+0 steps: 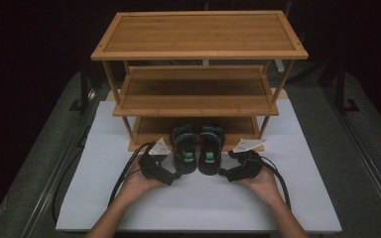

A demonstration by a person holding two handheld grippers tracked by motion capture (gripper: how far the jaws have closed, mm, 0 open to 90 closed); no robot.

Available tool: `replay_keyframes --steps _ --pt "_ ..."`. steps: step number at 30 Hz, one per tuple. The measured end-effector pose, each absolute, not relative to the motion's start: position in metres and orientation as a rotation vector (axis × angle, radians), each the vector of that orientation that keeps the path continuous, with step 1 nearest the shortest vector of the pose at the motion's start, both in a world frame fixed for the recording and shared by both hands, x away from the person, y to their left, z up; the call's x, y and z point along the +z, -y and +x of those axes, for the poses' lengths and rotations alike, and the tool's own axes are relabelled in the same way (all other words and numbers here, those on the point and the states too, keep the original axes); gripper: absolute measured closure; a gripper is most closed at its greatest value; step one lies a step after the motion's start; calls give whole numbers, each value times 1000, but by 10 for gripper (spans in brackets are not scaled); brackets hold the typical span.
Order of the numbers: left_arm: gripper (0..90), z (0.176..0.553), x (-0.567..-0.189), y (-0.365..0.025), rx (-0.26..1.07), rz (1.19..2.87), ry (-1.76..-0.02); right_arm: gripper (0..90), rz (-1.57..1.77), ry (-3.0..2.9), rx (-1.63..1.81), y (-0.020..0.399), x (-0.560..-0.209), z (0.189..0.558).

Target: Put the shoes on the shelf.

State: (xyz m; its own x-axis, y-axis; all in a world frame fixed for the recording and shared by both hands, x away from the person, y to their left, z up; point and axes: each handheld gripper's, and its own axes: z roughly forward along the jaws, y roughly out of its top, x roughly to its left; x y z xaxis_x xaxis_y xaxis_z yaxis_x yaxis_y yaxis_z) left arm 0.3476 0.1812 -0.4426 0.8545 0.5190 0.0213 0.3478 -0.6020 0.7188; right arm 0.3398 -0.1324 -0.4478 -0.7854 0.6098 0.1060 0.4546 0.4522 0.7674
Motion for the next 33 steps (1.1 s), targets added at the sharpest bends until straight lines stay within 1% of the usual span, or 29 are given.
replay_keyframes --steps 6,8,11,13,19,21,24,30,32,33 --pt "0 350 -450 -174 321 2283 -614 165 863 -2542 1214 117 -452 339" --pt "0 350 -452 -172 320 2281 -606 150 852 -2540 1186 112 -453 338" --pt "0 351 -455 -168 335 2311 -611 146 843 -2527 1182 111 -452 337" --pt "0 353 -454 -168 328 2306 -609 146 840 -2521 1181 109 -453 337" --pt "2 357 -450 -167 375 2258 -601 140 848 -2511 1181 105 -452 342" --pt "14 360 -449 -168 361 2243 -608 140 858 -2504 1195 104 -452 345" --pt "14 364 -449 -171 310 2207 -621 135 867 -2501 1213 105 -450 350" --pt "13 371 -447 -174 262 2175 -623 122 835 -2488 1229 103 -443 354" --pt "24 372 -446 -176 295 2161 -607 125 839 -2486 1235 103 -441 357" --pt "52 372 -444 -176 303 2141 -595 132 851 -2475 1249 103 -442 358"
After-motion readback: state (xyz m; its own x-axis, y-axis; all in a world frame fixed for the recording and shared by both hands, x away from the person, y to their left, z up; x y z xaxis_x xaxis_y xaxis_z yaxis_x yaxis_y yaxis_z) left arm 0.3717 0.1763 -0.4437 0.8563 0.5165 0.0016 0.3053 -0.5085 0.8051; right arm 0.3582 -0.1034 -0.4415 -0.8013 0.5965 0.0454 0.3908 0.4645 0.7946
